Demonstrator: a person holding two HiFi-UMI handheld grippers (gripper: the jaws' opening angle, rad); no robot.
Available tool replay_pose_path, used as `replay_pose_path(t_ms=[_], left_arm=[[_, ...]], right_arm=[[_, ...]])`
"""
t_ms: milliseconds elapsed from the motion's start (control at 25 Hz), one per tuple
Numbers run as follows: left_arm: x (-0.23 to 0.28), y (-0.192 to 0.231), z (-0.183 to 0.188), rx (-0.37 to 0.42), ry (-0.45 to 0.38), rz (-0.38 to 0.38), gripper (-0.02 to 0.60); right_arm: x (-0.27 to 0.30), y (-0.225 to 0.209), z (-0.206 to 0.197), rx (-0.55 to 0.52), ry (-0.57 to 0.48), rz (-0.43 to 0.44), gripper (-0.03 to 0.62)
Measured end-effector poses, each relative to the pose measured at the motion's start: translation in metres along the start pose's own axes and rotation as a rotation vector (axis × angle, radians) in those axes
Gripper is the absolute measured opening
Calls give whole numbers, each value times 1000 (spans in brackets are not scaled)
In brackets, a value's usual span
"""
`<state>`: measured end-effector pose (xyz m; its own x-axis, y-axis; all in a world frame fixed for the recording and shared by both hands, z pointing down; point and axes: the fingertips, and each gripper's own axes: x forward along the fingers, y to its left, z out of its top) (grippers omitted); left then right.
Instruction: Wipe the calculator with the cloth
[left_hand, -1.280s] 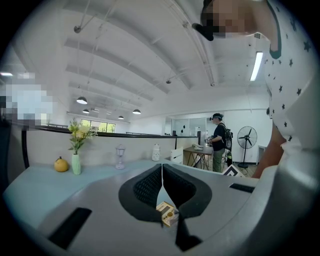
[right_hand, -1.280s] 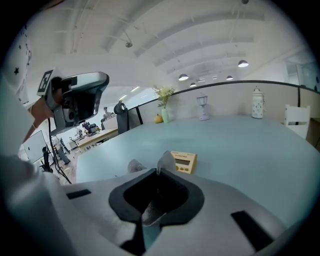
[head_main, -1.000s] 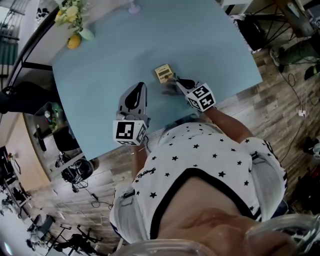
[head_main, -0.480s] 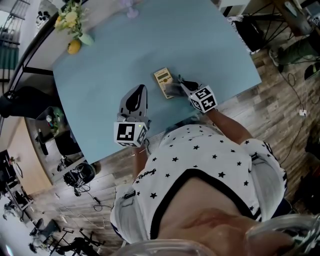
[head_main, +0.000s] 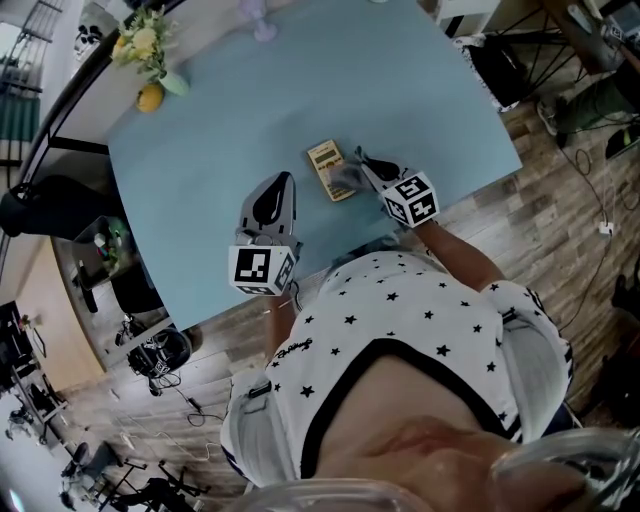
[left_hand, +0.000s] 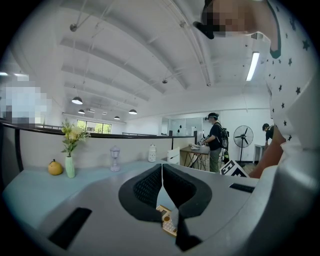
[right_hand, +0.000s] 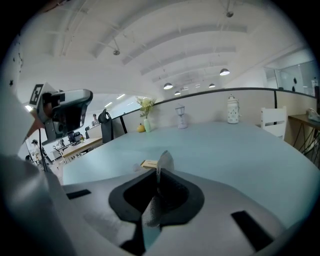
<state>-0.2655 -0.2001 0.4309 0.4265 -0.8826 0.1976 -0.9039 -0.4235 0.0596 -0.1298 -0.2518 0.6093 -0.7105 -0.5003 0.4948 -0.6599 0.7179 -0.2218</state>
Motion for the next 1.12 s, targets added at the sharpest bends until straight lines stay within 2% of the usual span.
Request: replay_pose_path(t_ms=[160,320,640,880,1120], left_arm=[[0,2,1,3,-3,6,31],[0,2,2,9,-2,14,31],[-5,9,11,25,-13,51,31],[-14,18,15,33,-20,93,31],[-15,20,13,30,-13,106,31]], right_arm=[[-11,-4,41,7,-103,-1,20],[-25,3,91,-51,-208,11,20],[-53,32,166,-60,-392,115,20],[-66,43,193,-86,-466,155,20],[-63,46,193,-88,-460,167,20]])
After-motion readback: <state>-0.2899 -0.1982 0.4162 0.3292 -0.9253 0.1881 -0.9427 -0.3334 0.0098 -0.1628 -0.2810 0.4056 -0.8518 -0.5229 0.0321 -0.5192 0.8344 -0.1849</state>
